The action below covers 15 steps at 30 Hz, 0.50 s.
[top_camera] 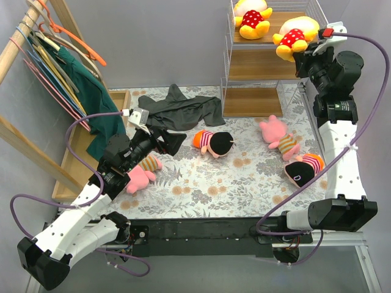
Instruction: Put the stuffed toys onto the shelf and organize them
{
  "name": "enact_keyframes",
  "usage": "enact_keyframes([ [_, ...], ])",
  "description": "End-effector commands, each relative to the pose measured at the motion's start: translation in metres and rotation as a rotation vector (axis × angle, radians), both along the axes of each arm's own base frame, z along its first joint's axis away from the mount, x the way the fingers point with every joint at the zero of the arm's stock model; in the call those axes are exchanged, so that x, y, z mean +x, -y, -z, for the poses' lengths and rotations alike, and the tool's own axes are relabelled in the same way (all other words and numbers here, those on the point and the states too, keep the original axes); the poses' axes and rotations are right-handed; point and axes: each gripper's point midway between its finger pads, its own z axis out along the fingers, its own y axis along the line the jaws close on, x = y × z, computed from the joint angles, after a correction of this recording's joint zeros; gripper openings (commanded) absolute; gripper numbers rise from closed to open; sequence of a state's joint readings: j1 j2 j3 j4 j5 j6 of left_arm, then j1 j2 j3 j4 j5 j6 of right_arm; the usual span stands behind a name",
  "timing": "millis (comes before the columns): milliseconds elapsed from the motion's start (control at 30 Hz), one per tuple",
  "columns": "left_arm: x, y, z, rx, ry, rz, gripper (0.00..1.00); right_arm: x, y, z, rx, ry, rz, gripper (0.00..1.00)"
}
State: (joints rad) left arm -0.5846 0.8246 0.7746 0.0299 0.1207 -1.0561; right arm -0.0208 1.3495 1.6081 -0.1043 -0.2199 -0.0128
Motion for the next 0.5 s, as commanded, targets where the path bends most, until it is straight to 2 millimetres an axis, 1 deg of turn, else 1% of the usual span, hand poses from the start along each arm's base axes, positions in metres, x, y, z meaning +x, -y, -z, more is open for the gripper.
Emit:
enact_keyframes([
  [0,-0.005,0.000,-0.003,-0.011,0.013,0.011,0.98,-0.002,0.012,-0.037,0.004,0.097,0.037,0.01],
  [33,-0.005,0.000,-0.002,-0.010,0.012,0.014,0.98,0.000,0.012,-0.039,0.003,0.102,0.036,0.01],
  [67,-0.005,0.001,-0.002,-0.012,0.010,0.017,0.98,0.005,0.012,-0.035,0.001,0.091,0.024,0.01],
  [233,-0.004,0.003,0.000,-0.011,0.003,0.024,0.98,0.018,0.015,-0.037,0.024,0.097,0.009,0.01],
  [433,-0.004,0.004,0.003,-0.007,-0.006,0.028,0.98,0.039,0.014,-0.027,0.038,0.076,-0.016,0.01],
  [467,-0.004,0.004,0.002,-0.008,-0.005,0.028,0.98,0.045,0.014,-0.029,0.039,0.095,-0.021,0.01],
])
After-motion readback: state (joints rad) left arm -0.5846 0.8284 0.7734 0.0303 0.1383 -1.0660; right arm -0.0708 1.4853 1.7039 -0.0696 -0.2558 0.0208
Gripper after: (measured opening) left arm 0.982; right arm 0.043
